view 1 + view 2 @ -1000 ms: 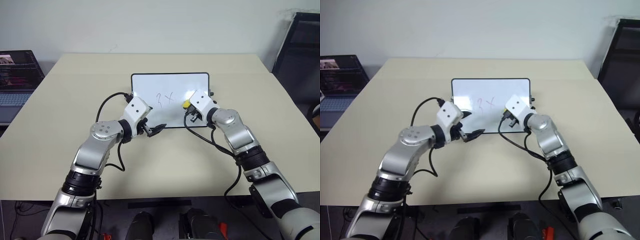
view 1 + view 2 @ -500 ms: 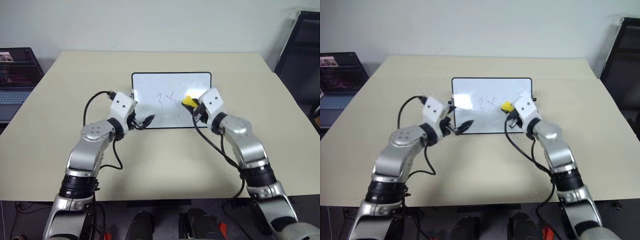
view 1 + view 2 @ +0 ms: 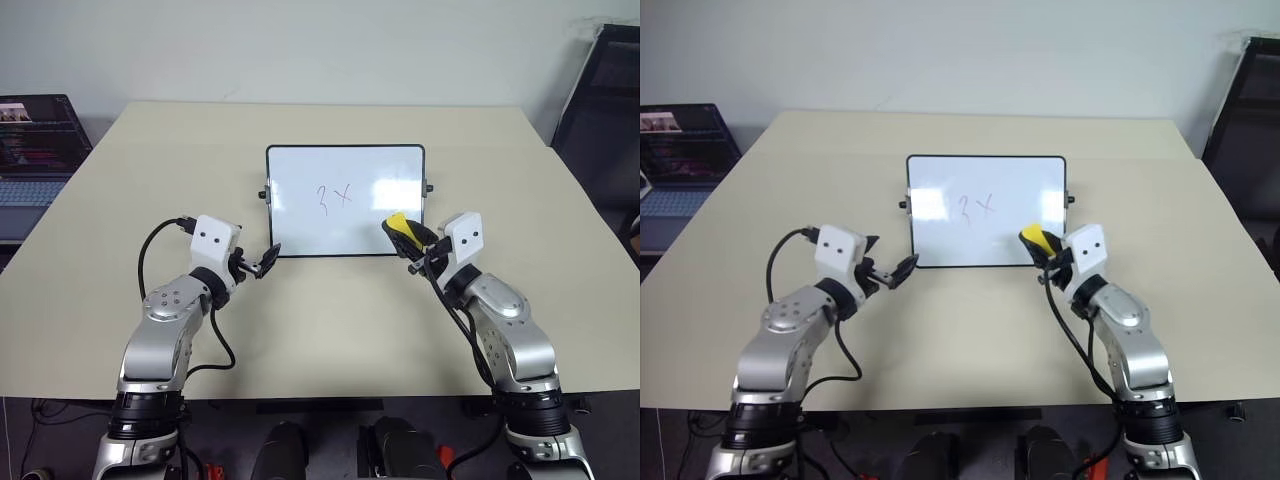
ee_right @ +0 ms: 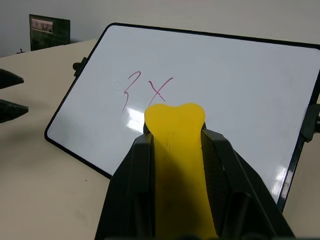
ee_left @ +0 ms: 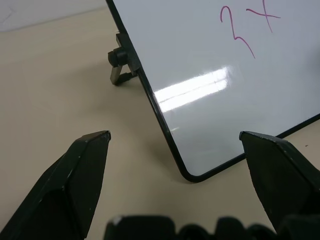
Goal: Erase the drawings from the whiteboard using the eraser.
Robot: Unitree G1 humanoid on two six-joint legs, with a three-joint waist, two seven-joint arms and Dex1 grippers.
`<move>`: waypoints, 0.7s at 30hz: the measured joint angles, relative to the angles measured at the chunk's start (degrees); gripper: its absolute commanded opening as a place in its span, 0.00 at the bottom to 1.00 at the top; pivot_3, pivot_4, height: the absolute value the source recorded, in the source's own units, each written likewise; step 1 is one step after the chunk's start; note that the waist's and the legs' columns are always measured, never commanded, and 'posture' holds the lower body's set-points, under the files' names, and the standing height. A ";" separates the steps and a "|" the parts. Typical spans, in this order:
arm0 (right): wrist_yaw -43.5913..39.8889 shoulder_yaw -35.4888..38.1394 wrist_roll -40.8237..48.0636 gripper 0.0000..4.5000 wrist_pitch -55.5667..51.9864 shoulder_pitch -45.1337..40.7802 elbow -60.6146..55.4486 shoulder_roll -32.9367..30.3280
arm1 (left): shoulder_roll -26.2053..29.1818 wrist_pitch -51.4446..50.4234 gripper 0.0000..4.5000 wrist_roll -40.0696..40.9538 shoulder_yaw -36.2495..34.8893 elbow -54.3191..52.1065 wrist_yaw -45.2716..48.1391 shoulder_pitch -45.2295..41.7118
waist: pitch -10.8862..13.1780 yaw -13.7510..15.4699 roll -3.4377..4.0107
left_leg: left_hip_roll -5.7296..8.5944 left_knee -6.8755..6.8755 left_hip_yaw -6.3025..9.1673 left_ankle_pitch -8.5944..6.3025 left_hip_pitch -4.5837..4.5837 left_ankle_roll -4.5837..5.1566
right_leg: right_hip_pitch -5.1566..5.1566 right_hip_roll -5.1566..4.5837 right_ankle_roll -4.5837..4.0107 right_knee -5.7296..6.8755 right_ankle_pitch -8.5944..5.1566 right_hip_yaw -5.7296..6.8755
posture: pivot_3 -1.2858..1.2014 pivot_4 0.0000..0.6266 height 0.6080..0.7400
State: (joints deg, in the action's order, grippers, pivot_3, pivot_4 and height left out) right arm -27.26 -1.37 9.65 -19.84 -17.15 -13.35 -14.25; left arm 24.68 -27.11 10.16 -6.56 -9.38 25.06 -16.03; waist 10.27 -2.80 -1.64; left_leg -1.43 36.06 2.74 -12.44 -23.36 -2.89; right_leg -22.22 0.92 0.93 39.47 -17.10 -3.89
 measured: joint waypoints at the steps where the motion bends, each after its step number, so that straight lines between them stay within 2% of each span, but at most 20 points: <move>1: 0.12 -0.24 -0.67 0.21 0.04 -0.52 0.39 -0.44 | -0.10 -0.33 1.00 0.00 0.05 -0.27 -0.46 -0.35 | 0.00 -0.01 0.00 | 0.00 0.00 -0.01 0.00 0.00 0.00 | -0.01 0.00 0.00 0.01 0.00 -0.01 | 0.52 0.24 1.00; 10: 5.14 -6.18 -10.55 0.21 1.16 -18.12 11.24 -0.19 | -0.59 -4.03 1.00 0.05 2.39 -1.74 -1.79 -5.53 | 0.00 -0.33 0.00 | -0.01 -0.03 -0.11 0.00 0.02 -0.01 | -0.03 0.02 -0.01 0.04 0.01 -0.01 | 0.52 0.24 1.00; 21: 3.87 -14.10 -17.53 0.21 3.55 -32.45 31.68 2.71 | -0.03 -4.08 1.00 -0.01 3.39 -1.48 -0.42 -5.32 | 0.00 -0.12 0.00 | 0.00 -0.03 -0.02 0.00 -0.03 -0.01 | -0.04 -0.02 -0.03 -0.01 0.01 0.07 | 0.52 0.24 1.00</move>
State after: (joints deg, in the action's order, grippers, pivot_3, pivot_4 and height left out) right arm -23.39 -15.47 -7.89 -16.29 -49.60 18.33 -11.54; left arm 24.65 -31.19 10.15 -3.17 -10.86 24.64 -21.35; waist 10.27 -2.92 -1.64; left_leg -1.43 36.03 2.72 -12.44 -23.39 -2.90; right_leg -22.26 0.90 0.90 39.46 -17.09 -3.82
